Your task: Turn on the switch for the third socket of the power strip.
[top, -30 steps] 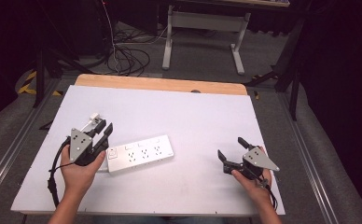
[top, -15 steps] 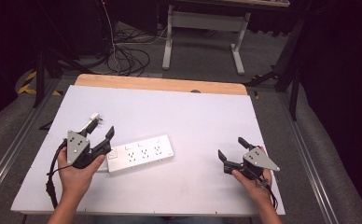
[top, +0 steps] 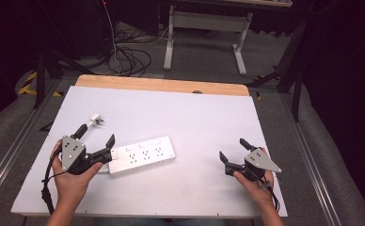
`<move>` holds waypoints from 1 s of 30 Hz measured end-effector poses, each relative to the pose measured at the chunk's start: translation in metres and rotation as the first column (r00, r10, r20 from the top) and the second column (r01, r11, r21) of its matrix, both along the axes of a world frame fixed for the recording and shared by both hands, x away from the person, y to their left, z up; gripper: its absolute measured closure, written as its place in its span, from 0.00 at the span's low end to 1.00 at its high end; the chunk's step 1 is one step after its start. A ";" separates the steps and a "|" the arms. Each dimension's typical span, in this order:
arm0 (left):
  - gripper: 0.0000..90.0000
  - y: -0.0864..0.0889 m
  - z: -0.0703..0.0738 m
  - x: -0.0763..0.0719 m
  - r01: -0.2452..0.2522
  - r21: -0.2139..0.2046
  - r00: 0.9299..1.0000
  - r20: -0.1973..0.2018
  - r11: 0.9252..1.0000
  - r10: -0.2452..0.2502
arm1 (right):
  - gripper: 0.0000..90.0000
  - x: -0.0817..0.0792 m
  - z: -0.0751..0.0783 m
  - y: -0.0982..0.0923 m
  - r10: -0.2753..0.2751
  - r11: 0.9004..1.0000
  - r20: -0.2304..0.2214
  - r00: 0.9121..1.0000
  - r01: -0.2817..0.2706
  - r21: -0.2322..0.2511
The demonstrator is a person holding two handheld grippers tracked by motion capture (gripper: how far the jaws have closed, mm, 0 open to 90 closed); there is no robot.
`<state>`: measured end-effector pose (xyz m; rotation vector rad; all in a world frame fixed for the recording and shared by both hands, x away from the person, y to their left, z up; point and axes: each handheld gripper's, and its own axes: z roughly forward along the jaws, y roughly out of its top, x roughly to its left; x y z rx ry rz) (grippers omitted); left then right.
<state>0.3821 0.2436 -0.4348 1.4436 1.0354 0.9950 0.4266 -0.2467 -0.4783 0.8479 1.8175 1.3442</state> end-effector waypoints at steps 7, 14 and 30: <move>0.02 0.010 -0.002 -0.008 -0.038 -0.012 0.999 -0.002 0.999 0.038 | 0.13 0.000 0.001 0.000 -0.003 1.000 0.000 1.000 0.003 0.001; 0.02 0.011 -0.002 -0.009 -0.034 -0.004 0.999 0.003 0.999 0.034 | 0.13 0.000 0.000 0.001 0.003 1.000 0.002 1.000 -0.003 0.002; 0.03 0.008 -0.009 -0.009 -0.031 0.009 1.000 -0.006 0.999 0.031 | 0.06 0.000 0.001 -0.001 -0.007 1.000 0.011 1.000 0.007 0.013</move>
